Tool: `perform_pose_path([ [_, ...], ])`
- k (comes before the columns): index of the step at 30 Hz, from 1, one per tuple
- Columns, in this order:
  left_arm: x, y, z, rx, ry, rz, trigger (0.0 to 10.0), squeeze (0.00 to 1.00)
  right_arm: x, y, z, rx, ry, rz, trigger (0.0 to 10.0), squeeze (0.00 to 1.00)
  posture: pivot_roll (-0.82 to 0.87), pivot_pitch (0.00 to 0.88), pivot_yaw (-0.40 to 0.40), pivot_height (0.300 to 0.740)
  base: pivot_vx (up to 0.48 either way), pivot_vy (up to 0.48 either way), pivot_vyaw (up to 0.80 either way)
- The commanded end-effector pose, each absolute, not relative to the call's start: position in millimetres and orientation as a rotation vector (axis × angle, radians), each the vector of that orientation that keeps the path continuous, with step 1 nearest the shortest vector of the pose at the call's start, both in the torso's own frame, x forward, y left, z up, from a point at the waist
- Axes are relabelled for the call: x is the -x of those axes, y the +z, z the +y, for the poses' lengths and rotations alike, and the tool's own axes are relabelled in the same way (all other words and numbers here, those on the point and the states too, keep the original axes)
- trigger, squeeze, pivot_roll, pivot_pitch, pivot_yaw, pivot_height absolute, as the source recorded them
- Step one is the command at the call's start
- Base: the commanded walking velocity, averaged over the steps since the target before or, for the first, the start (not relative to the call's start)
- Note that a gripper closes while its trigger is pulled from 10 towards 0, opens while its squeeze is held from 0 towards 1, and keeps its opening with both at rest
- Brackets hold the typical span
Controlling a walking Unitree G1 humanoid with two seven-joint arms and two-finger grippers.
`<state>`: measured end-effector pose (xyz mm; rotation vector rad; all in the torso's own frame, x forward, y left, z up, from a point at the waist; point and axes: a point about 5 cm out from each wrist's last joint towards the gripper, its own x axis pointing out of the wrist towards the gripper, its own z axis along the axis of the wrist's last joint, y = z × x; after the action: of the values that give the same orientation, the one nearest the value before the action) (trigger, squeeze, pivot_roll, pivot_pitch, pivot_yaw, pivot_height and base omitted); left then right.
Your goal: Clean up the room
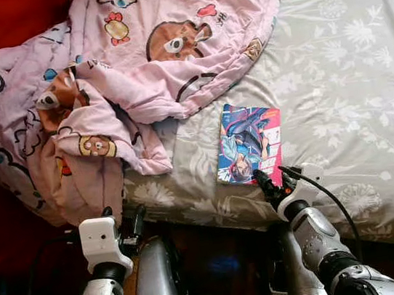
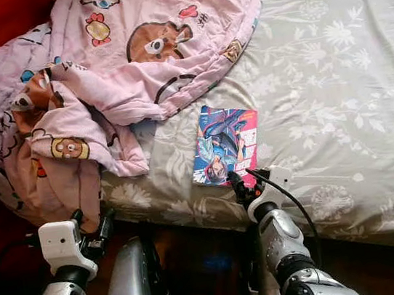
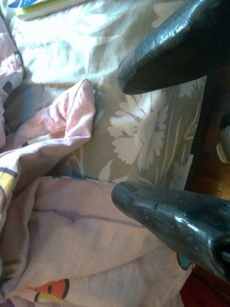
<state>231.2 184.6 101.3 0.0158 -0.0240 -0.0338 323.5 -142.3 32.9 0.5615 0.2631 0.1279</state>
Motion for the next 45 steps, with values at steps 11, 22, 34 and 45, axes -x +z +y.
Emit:
perform_pose_path([
  [11, -230, 89, 187, -0.028, -0.024, 0.04, 10.0, 0.0, -307, 11, -127, -0.591, 0.145, 0.38, 0.0, 0.0, 0.14, 0.361, 0.016, 0.587, 0.0, 0.0, 0.0],
  [22, -235, 87, 187, -0.026, -0.022, 0.038, 10.0, 0.0, -309, 14, -126, -0.573, 0.154, 0.361, 0.0, 0.0, 0.14, 0.348, 0.015, 0.587, 0.0, 0.0, 0.0],
  [34, -252, 84, 186, -0.035, -0.015, 0.032, 10.0, 0.0, -323, 35, -127, -0.573, 0.168, 0.237, 0.0, 0.0, 0.11, 0.289, 0.001, 0.587, 0.0, 0.0, 0.0],
  [45, -281, 86, 186, -0.027, 0.001, -0.013, 10.0, 0.0, -341, 69, -140, -0.446, 0.146, 0.05, 0.0, 0.0, 0.07, 0.182, -0.02, 0.587, 0.0, 0.0, 0.0],
])
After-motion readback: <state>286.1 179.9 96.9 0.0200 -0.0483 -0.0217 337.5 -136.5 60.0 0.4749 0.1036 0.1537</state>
